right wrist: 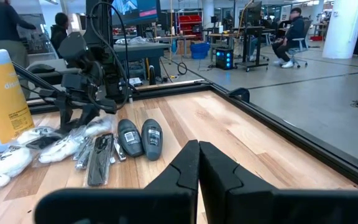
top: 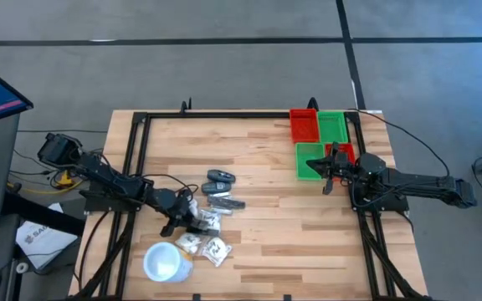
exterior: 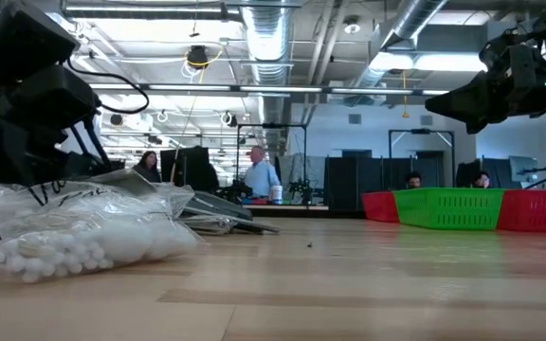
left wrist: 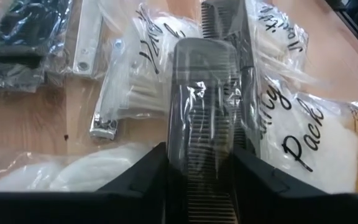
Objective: Pick & Place Travel size toiletries
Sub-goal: Put the black hair comb into the top red bin
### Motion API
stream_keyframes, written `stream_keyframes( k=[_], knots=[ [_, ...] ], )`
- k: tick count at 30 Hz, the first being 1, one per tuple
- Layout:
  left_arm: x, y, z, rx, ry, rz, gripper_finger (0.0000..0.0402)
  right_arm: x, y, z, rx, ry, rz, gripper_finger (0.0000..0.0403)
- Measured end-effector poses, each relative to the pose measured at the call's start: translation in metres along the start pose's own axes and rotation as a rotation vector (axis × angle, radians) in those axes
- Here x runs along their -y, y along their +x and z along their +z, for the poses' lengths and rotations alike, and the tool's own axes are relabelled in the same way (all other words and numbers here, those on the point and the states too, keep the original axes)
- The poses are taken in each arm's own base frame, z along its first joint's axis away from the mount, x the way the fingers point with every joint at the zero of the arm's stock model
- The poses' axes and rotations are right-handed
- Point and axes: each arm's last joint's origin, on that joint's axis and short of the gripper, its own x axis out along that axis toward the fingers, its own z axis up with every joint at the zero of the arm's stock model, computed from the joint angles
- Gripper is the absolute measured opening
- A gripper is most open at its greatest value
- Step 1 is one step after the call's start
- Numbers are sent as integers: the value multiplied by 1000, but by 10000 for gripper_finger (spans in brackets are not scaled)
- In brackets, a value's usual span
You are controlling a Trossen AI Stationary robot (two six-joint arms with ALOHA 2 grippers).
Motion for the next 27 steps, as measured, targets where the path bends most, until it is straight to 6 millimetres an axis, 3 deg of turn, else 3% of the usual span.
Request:
stream_keyframes(
  k=[4, 10, 14, 19, 27],
  knots=[
    [0, 0, 2, 23, 2, -4, 120, 0, 0, 0, 0, 0, 0, 0],
    [1, 0, 8, 82, 6, 4, 148, 0, 0, 0, 0, 0, 0, 0],
    [1, -3, 12, 119, 9, 27, 135, 0, 0, 0, 1, 0, 0, 0],
    [2, -12, 21, 215, 10, 64, 122, 0, 0, 0, 3, 0, 0, 0],
    [2, -31, 37, 401, 36, 205, 143, 0, 0, 3, 29, 2, 4, 0]
  ],
)
